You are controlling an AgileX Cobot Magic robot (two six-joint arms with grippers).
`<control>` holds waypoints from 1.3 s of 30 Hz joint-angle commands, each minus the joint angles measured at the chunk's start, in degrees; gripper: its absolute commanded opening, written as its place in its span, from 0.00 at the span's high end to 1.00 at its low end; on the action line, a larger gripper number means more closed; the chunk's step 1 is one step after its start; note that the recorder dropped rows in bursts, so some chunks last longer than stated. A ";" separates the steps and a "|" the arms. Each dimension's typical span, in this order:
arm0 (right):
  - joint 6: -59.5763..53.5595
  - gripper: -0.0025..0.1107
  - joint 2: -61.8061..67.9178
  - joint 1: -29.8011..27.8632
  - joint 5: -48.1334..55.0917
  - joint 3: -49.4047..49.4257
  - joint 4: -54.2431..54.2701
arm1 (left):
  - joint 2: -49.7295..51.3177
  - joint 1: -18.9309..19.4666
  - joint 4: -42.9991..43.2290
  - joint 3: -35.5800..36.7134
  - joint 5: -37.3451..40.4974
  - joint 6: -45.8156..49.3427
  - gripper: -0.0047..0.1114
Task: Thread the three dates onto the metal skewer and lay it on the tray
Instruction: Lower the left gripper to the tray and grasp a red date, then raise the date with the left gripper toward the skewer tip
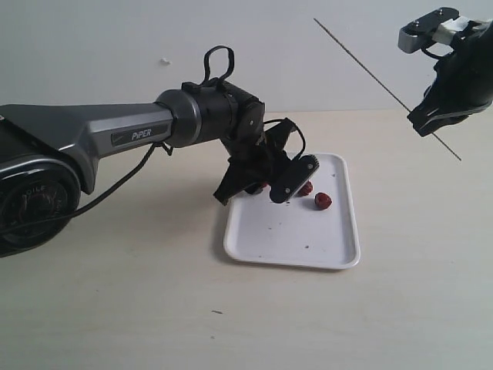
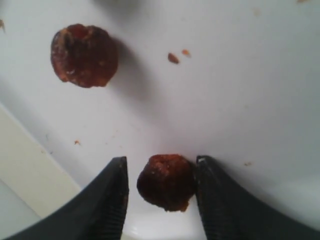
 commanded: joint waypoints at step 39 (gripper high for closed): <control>-0.46 0.98 6.10 -0.13 4.10 0.38 19.96 | -8.38 15.96 -74.14 0.18 17.97 -17.47 0.78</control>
